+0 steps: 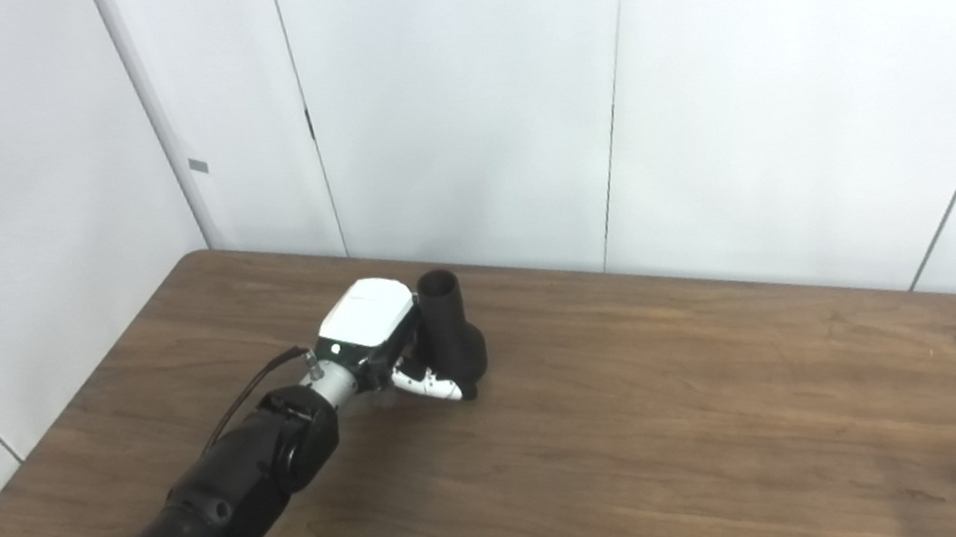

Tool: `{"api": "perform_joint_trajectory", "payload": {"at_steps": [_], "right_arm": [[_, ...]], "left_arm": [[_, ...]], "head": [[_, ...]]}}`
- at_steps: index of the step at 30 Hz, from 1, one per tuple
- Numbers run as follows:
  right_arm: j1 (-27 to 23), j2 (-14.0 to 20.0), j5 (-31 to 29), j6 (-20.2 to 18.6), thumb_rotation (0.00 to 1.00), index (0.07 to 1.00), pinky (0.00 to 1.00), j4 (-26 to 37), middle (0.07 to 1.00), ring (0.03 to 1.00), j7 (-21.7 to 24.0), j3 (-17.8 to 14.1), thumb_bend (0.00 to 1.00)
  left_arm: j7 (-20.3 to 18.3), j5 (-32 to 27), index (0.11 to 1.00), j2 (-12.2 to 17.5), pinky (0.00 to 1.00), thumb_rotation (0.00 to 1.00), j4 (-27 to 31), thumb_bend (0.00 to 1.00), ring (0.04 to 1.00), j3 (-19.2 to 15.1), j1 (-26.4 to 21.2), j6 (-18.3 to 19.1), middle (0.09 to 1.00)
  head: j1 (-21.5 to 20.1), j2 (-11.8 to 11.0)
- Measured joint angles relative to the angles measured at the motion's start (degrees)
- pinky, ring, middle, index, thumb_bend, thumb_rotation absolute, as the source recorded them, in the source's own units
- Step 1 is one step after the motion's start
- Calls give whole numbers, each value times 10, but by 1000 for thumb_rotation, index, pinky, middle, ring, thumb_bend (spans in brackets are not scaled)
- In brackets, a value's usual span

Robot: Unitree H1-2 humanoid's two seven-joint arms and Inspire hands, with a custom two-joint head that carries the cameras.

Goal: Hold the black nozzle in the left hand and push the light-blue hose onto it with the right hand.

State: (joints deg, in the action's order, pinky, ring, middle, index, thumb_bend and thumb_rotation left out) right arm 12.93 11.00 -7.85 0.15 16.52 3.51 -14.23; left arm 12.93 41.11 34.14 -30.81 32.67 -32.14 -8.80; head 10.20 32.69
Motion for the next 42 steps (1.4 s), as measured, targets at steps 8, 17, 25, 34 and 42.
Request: {"api": "perform_joint_trajectory", "payload": {"at_steps": [8,17,25,34,42], "right_arm": [[8,-3,-6,0,384,679,595,26,716,698,-4,-5,435],[19,-26,25,-6,171,695,607,65,728,705,-28,-4,410],[10,-47,111,-14,1,638,547,77,669,642,-85,0,509],[-2,-85,207,-54,122,668,577,111,694,667,-135,-9,665],[-17,-91,230,-73,47,586,391,105,594,516,-189,-56,732]], "left_arm": [[-3,0,460,-2,871,0,36,524,521,2,18,0,505],[2,1,483,-5,800,0,39,525,480,17,15,-10,483],[7,1,494,-6,816,0,56,524,480,35,16,-30,469],[4,-4,516,-3,764,0,96,520,452,49,32,-77,426],[2,-8,460,-15,740,0,144,523,500,78,58,-136,503]], "head": [[-46,11],[-96,16],[-212,26],[-319,17],[-320,22]]}}
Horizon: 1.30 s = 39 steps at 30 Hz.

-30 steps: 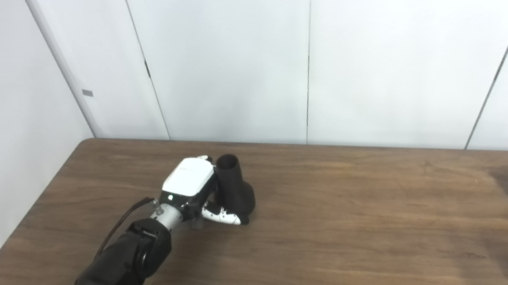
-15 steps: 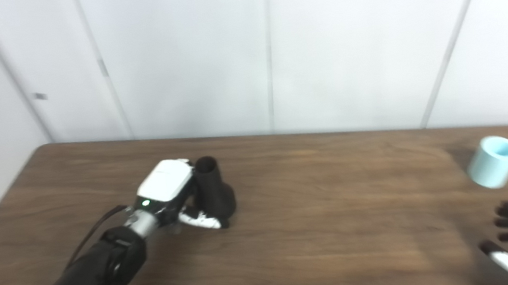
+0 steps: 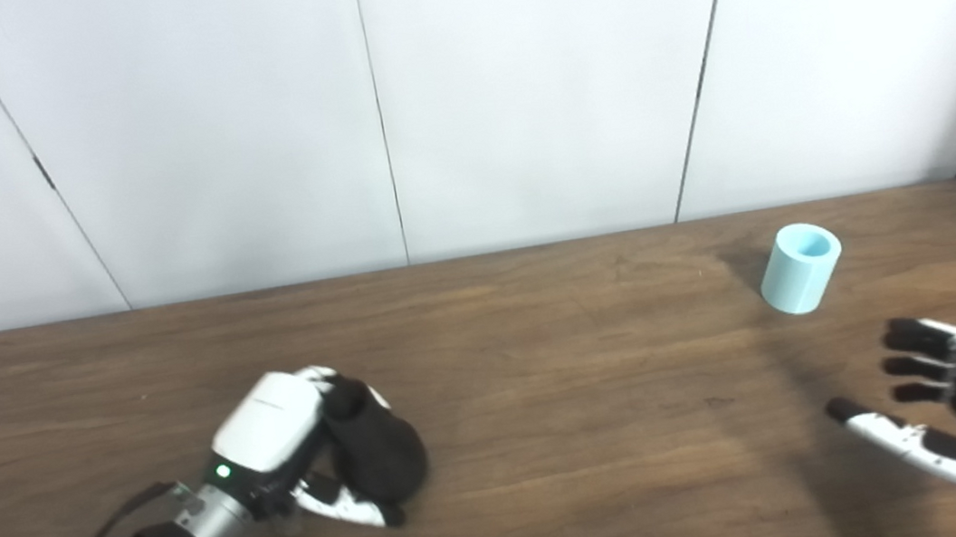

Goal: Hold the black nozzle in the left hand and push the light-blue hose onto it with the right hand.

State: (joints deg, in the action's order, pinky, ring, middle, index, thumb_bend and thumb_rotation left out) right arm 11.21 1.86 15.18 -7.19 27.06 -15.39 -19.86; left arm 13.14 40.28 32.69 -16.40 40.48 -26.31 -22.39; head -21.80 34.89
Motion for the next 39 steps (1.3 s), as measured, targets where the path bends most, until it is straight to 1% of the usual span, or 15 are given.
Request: {"api": "perform_joint_trajectory", "payload": {"at_steps": [1,2,3,4,6,9,13,15,19,22,25,28,30,33,39], "right_arm": [[-7,1,-2,6,49,588,382,-5,603,510,-6,-3,735],[-14,2,-5,11,60,598,398,-13,617,526,-9,-9,737],[-19,4,-9,11,79,610,420,-17,633,550,-10,-14,739],[-22,7,-13,11,110,626,455,-20,651,584,-10,-19,748],[-29,13,-19,10,139,640,495,-23,664,612,-10,-26,753],[-37,27,-21,8,118,643,500,-35,666,618,-8,-32,751],[-42,44,-28,-25,116,671,550,-37,694,662,-2,-41,778],[-45,54,-28,-42,156,700,593,-39,716,696,1,-44,801],[-59,84,-15,-58,245,745,627,-71,762,738,15,-33,826],[-73,104,-12,-68,266,778,665,-77,789,771,24,-24,842],[-89,118,0,-89,335,818,695,-85,809,786,34,-9,861],[-101,126,4,-110,333,836,716,-101,824,801,48,5,874],[-108,126,1,-114,301,841,722,-110,826,806,52,6,875],[-124,126,-1,-118,287,837,715,-127,823,798,52,6,883],[-150,129,-2,-122,324,826,701,-150,815,791,52,7,923]], "left_arm": [[0,0,454,-2,744,0,1,522,511,3,0,-1,509],[0,-1,449,-4,748,0,1,521,522,6,0,-3,515],[0,-1,446,-7,749,0,1,521,526,7,0,-4,518],[0,-1,445,-10,755,0,1,521,532,7,1,-4,517],[0,0,451,-18,768,0,4,522,533,9,4,-5,511],[0,10,456,-34,779,0,12,523,534,13,11,-5,505],[-6,16,457,-57,785,0,15,523,534,24,23,-8,504],[-13,19,461,-67,783,0,27,524,530,25,33,-8,500],[-21,22,469,-73,776,0,31,524,523,25,35,-9,492],[-21,27,476,-75,777,0,31,524,522,25,35,-13,487],[-19,40,507,-80,775,0,27,522,504,25,34,-15,443],[-16,52,507,-84,773,0,24,522,492,25,32,-16,432],[-12,58,507,-87,762,0,21,523,487,25,31,-16,436],[-4,67,508,-88,762,0,15,523,490,25,28,-22,440],[-4,69,506,-88,769,0,14,522,502,25,27,-24,442]], "head": [[4,2],[8,3],[24,7],[27,8],[34,9],[43,11],[45,16],[43,19],[45,19],[45,18],[43,18],[42,18],[42,18],[40,18],[40,18]]}}
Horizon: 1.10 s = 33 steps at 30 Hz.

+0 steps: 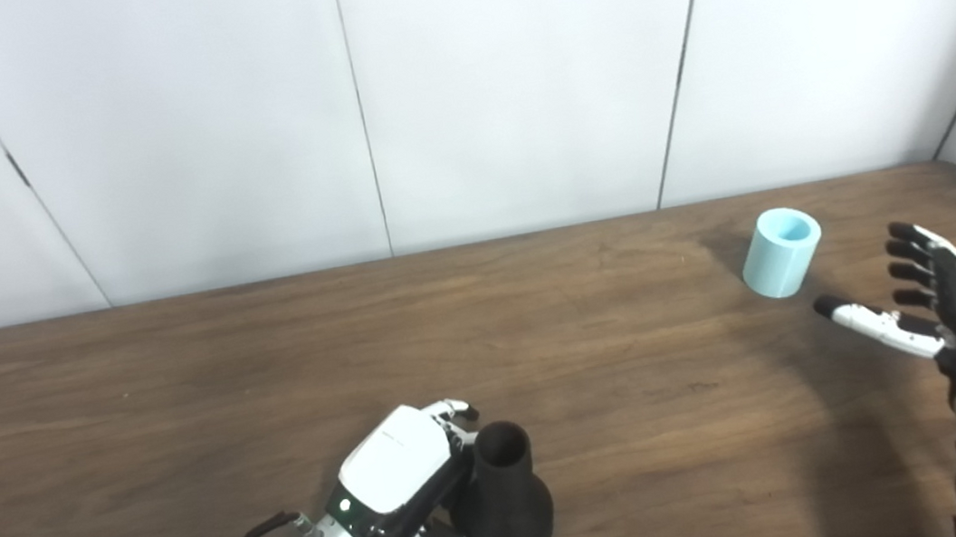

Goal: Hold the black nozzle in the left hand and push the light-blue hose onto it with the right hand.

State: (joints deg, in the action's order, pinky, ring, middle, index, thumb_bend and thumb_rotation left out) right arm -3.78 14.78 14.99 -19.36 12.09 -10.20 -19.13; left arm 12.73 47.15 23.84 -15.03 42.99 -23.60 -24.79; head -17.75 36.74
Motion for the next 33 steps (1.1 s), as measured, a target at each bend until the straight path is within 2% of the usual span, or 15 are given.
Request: {"api": "perform_joint_trajectory", "payload": {"at_steps": [6,12,17,21,25,33], "right_arm": [[-15,13,10,-1,335,824,690,-35,809,783,0,11,914],[-31,24,-9,-6,360,868,738,-67,854,828,11,11,908],[-52,29,-23,-9,360,863,693,-97,845,810,16,11,951],[-69,33,-25,-9,350,855,671,-128,837,797,15,14,946],[-87,37,-35,-7,300,875,676,-160,856,813,10,13,946],[-123,38,-45,11,318,860,667,-214,843,795,-8,16,965]], "left_arm": [[-1,-1,506,0,781,0,-1,522,519,-1,0,-3,459],[-2,-2,517,0,771,0,-1,521,518,-2,1,-4,448],[-4,-2,510,1,767,0,4,522,516,-2,3,-3,452],[-5,-2,512,1,761,0,7,522,509,-2,5,-3,443],[-7,-2,506,1,767,0,10,523,525,-3,6,-2,460],[-23,-4,498,2,778,0,28,524,530,-4,10,10,471]], "head": [[1,-3],[1,-2],[3,-2],[1,-2],[0,-2],[2,2]]}}
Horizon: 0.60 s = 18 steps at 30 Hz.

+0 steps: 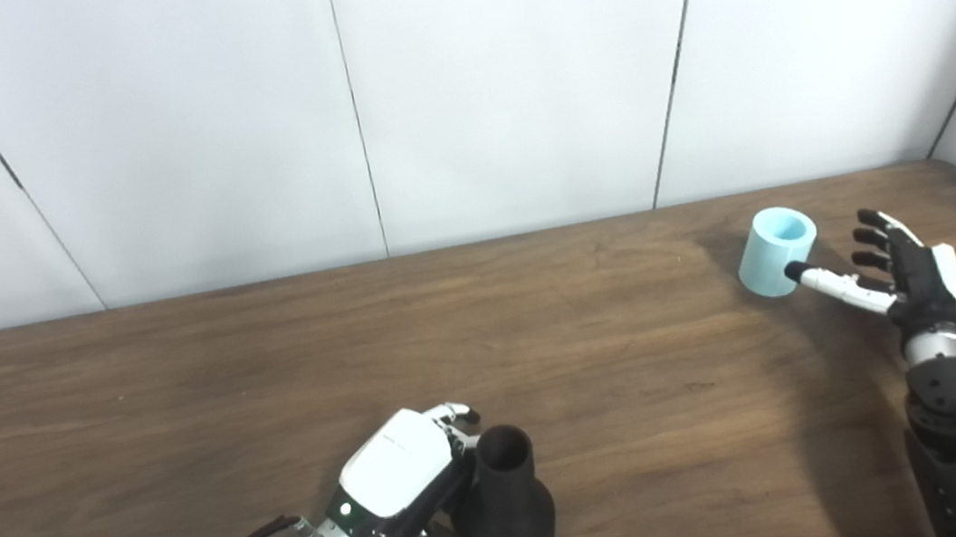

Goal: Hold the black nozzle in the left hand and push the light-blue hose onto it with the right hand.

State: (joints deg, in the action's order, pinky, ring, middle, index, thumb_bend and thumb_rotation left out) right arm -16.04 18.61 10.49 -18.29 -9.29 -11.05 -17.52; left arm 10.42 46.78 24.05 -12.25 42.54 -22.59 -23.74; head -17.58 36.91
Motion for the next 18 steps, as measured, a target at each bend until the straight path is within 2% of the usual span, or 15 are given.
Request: {"api": "perform_joint_trajectory", "payload": {"at_steps": [2,5,14,18], "right_arm": [[-5,0,-3,6,326,890,701,-9,875,829,0,1,974],[-8,3,-5,8,343,896,747,-12,876,843,0,10,980],[-16,5,-1,11,323,862,714,-20,849,814,-3,32,989],[-23,5,4,25,305,841,704,-32,842,808,-9,46,1000]], "left_arm": [[-5,0,496,1,784,0,7,524,535,0,2,6,471],[-13,-1,488,1,770,0,11,524,527,0,3,7,478],[-15,-3,492,0,768,0,15,524,523,0,6,8,475],[-15,-3,496,0,772,0,15,523,525,0,9,8,472]], "head": [[0,0],[4,-1],[8,2],[11,3]]}}
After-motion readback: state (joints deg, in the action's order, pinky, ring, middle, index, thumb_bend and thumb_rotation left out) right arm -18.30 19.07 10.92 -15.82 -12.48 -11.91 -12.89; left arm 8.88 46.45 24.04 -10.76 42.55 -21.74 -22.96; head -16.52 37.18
